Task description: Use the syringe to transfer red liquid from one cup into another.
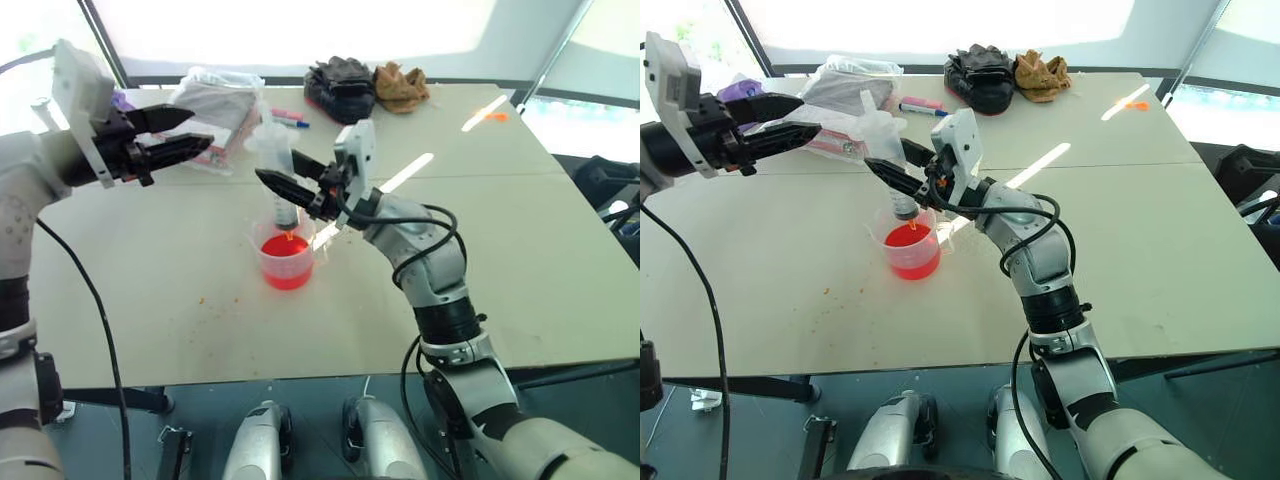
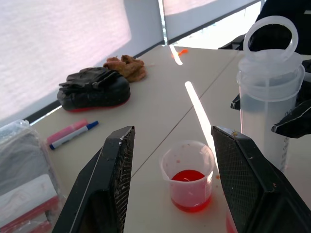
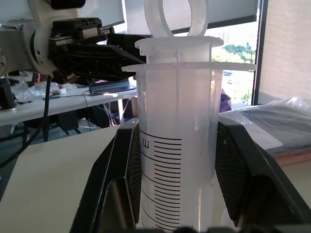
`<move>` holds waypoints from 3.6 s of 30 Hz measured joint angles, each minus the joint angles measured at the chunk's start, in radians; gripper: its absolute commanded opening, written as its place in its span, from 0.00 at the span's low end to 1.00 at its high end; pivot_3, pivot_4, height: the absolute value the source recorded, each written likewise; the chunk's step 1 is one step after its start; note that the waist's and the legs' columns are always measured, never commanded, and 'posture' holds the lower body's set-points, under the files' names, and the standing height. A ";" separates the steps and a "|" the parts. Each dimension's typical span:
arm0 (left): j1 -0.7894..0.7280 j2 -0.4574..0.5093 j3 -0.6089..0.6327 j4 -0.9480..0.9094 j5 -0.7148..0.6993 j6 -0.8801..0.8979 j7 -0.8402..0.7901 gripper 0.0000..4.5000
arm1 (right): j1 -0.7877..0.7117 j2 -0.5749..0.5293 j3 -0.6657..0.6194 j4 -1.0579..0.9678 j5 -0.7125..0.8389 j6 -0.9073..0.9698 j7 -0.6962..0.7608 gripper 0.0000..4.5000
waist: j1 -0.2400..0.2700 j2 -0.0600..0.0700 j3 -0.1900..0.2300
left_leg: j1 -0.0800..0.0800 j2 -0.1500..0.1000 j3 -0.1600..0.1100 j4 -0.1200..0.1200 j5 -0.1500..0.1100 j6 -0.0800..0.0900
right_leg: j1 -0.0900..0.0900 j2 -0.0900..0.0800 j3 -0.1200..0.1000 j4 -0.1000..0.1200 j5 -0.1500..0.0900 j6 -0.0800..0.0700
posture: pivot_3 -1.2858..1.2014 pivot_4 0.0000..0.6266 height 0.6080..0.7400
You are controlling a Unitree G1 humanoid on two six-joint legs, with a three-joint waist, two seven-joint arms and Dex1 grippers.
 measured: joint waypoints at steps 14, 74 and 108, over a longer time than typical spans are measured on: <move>-0.111 -0.054 -0.098 0.054 0.041 -0.025 -0.101 0.57 | 0.025 0.023 0.025 0.086 -0.037 -0.091 -0.005 0.35 | 0.003 0.000 0.000 | 0.001 0.000 0.000 0.001 0.000 0.000 | 0.001 0.000 0.000 0.001 0.000 0.000 | 0.52 0.24 1.00; -0.269 -0.296 -0.138 0.273 0.127 -0.112 -0.139 0.57 | 0.090 0.023 0.053 0.037 -0.078 -0.130 -0.035 0.35 | 0.002 0.000 0.000 | 0.005 0.000 -0.001 0.002 -0.001 0.002 | 0.004 0.000 0.001 0.002 0.000 0.000 | 0.52 0.24 1.00; -0.085 -0.056 -0.004 0.189 0.081 -0.038 -0.115 0.57 | -0.232 -0.017 -0.100 0.044 0.085 0.047 -0.137 0.35 | -0.003 0.000 0.000 | 0.007 0.000 0.000 0.001 -0.001 0.002 | 0.005 0.001 0.001 0.003 0.000 0.000 | 0.52 0.24 1.00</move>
